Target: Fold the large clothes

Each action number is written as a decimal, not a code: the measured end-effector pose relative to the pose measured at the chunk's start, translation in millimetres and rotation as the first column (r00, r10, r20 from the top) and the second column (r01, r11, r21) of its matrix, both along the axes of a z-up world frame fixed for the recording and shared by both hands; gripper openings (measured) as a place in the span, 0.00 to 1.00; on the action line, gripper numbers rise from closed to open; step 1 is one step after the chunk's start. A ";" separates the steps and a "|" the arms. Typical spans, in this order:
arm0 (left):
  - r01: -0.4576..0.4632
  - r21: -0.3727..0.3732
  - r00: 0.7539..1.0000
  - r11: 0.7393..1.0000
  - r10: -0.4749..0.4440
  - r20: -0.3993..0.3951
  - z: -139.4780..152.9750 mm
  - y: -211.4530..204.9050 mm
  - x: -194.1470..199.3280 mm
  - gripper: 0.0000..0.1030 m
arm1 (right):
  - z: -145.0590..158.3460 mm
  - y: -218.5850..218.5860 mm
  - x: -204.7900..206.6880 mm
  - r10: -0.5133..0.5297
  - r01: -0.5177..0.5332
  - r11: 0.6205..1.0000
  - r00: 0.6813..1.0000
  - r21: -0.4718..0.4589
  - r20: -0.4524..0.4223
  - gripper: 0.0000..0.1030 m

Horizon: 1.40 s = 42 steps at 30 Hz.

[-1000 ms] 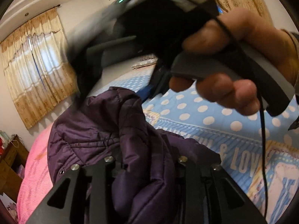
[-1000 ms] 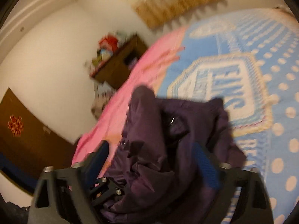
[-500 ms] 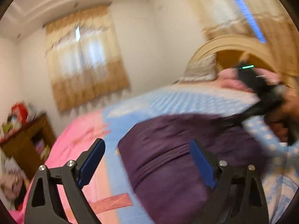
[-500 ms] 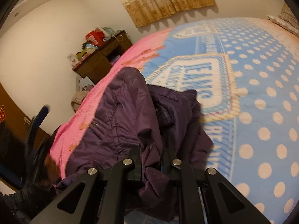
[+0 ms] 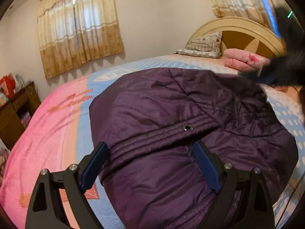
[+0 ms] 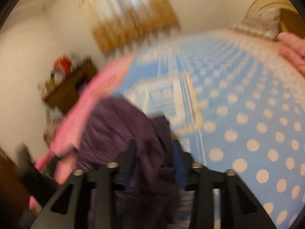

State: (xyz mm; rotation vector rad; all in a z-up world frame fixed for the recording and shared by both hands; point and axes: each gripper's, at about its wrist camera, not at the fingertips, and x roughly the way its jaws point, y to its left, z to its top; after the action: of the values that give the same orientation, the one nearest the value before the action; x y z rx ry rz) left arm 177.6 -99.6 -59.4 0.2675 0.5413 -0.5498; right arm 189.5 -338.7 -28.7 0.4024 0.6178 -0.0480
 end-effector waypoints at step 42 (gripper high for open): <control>-0.162 -0.110 0.974 0.981 0.140 -0.178 -34.3 17.5 49.4 1.00 | -129.3 25.9 82.0 0.004 -0.016 0.998 0.984 -0.064 -0.180 0.83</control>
State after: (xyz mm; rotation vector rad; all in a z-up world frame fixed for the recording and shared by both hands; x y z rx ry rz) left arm 227.0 -82.0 -93.7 0.0599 0.6840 -0.4580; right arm 271.5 -312.8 -158.0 0.3341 0.7948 -0.0955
